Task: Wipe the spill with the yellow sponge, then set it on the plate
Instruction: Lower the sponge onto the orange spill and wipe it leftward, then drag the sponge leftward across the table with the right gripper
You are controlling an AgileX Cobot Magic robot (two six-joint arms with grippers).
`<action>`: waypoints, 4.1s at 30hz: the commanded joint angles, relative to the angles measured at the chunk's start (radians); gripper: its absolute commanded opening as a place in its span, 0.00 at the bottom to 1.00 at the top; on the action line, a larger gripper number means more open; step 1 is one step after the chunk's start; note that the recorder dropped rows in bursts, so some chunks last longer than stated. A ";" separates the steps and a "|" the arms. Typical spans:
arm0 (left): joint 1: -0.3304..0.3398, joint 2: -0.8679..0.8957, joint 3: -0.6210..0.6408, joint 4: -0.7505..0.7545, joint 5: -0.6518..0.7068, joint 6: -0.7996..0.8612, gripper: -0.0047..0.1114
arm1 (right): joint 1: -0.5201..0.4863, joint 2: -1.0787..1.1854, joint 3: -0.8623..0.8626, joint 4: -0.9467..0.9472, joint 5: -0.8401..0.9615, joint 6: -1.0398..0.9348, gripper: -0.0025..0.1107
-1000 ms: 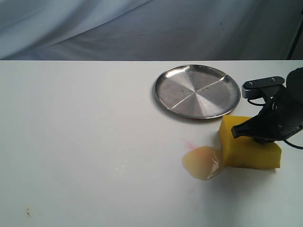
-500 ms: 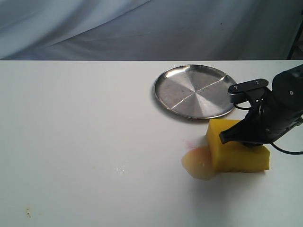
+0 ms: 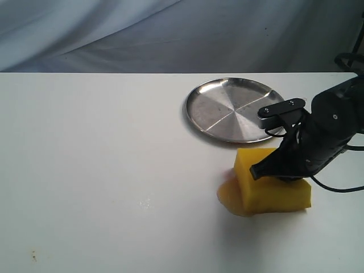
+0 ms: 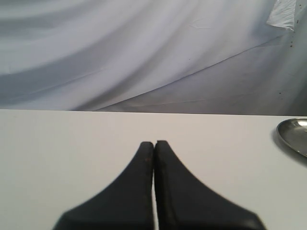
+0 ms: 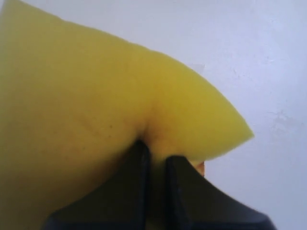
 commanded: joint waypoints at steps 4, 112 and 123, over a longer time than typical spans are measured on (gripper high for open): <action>-0.001 -0.002 0.004 0.001 -0.004 -0.001 0.05 | 0.045 0.016 0.010 0.072 0.015 -0.017 0.02; -0.001 -0.002 0.004 0.001 -0.004 -0.001 0.05 | 0.393 0.100 0.005 0.742 -0.427 -0.202 0.02; -0.001 -0.002 0.004 0.001 -0.004 -0.003 0.05 | 0.457 0.100 0.005 0.799 -0.494 -0.193 0.02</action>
